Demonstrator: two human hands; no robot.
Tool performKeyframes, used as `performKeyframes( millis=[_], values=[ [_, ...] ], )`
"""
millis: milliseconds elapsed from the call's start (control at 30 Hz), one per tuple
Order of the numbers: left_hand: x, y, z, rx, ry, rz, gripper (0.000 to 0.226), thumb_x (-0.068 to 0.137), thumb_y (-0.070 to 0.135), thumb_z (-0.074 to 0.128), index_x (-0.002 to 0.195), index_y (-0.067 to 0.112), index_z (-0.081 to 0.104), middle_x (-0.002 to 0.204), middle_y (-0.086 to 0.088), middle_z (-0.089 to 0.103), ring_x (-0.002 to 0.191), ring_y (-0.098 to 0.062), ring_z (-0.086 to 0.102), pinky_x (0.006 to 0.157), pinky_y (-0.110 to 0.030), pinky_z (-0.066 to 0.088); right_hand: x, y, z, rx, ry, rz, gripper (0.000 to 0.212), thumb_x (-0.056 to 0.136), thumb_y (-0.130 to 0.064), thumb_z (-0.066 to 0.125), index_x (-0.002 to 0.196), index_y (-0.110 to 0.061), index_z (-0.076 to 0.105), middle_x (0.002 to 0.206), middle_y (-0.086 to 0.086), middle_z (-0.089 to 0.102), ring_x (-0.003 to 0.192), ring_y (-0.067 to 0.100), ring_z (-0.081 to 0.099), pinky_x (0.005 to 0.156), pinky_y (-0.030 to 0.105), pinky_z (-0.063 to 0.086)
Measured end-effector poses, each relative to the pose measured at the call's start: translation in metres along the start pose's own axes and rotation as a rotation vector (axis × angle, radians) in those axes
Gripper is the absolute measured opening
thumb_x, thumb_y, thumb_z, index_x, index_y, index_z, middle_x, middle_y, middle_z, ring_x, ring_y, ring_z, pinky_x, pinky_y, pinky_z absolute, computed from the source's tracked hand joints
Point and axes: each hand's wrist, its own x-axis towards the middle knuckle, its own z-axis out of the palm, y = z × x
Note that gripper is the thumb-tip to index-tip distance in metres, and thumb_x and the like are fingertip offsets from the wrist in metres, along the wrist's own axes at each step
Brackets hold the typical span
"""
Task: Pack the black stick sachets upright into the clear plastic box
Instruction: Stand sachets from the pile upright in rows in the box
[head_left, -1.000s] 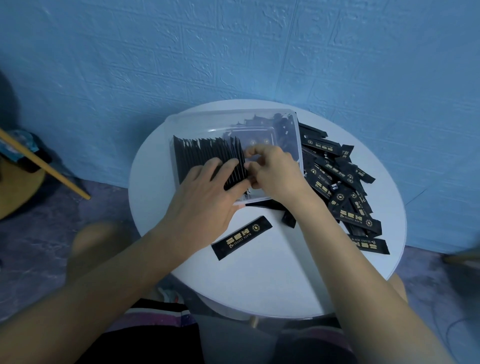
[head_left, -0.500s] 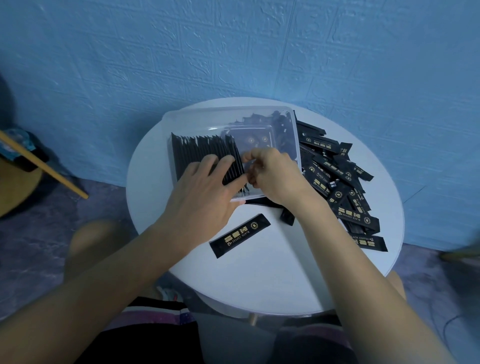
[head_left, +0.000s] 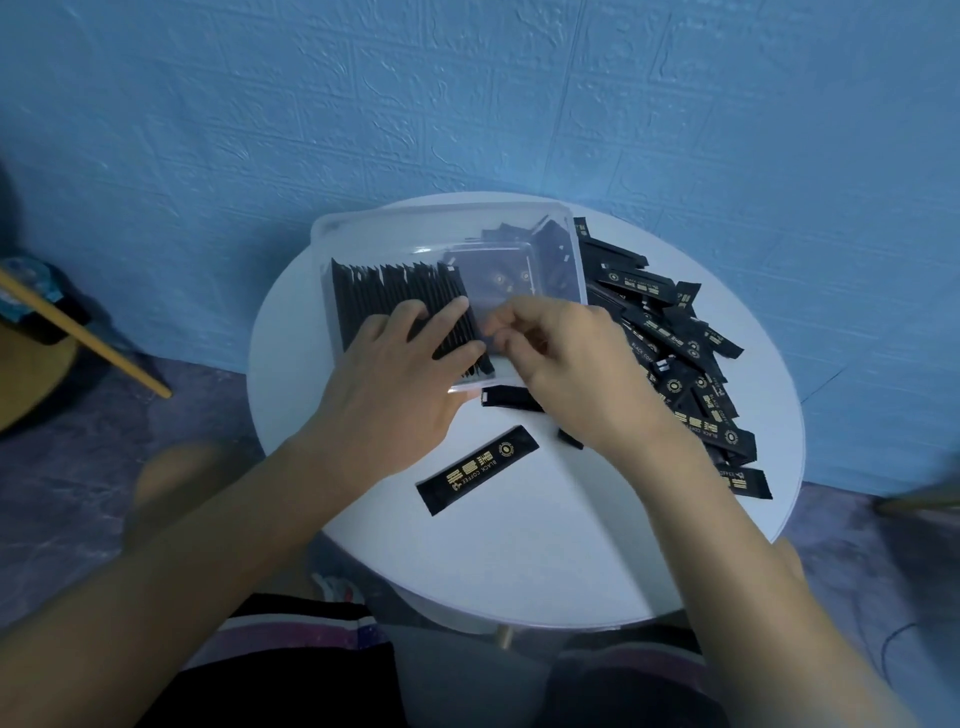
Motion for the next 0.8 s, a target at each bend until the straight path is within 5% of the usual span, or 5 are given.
performKeyframes(
  millis=[200, 300, 467, 667, 800],
  values=[
    [0.001, -0.004, 0.002, -0.023, 0.008, 0.005, 0.043, 0.096, 0.044, 0.048, 0.132, 0.025, 0.062, 0.157, -0.009, 0.043, 0.124, -0.038, 0.048, 0.090, -0.050, 0.044, -0.043, 0.008, 0.005, -0.153, -0.411, -0.138, 0.020, 0.095, -0.026, 0.066, 0.114, -0.034, 0.069, 0.112, -0.019, 0.065, 0.083, 0.002, 0.055, 0.079, 0.023, 0.044],
    [0.001, -0.003, 0.002, -0.023, 0.009, 0.007, 0.046, 0.095, 0.046, 0.049, 0.132, 0.023, 0.063, 0.155, -0.010, 0.045, 0.124, -0.039, 0.048, 0.089, -0.051, 0.044, -0.054, 0.017, 0.020, -0.232, -0.401, -0.125, 0.028, 0.097, -0.025, 0.062, 0.124, -0.029, 0.064, 0.119, -0.013, 0.056, 0.098, 0.018, 0.061, 0.085, 0.035, 0.049],
    [0.001, -0.004, 0.001, -0.013, 0.022, 0.012, 0.045, 0.096, 0.046, 0.049, 0.133, 0.024, 0.062, 0.156, -0.010, 0.044, 0.123, -0.038, 0.048, 0.089, -0.051, 0.044, -0.061, 0.023, 0.019, -0.214, -0.370, -0.060, 0.025, 0.096, -0.028, 0.063, 0.121, -0.031, 0.061, 0.106, -0.013, 0.051, 0.092, 0.021, 0.060, 0.082, 0.041, 0.050],
    [0.000, -0.003, 0.003, -0.016, 0.032, 0.012, 0.043, 0.095, 0.044, 0.058, 0.132, 0.022, 0.063, 0.155, -0.010, 0.045, 0.122, -0.038, 0.048, 0.089, -0.052, 0.045, -0.070, 0.024, 0.014, -0.167, -0.351, -0.009, 0.014, 0.095, -0.038, 0.064, 0.107, -0.034, 0.058, 0.103, -0.015, 0.051, 0.086, 0.018, 0.060, 0.079, 0.040, 0.052],
    [0.000, -0.003, 0.002, -0.022, 0.044, 0.009, 0.044, 0.096, 0.046, 0.050, 0.132, 0.024, 0.063, 0.155, -0.009, 0.045, 0.121, -0.038, 0.049, 0.088, -0.050, 0.043, -0.074, 0.025, 0.009, -0.181, -0.262, -0.010, 0.007, 0.095, -0.036, 0.059, 0.093, -0.030, 0.056, 0.080, -0.013, 0.057, 0.067, 0.008, 0.055, 0.065, 0.030, 0.047]
  ],
)
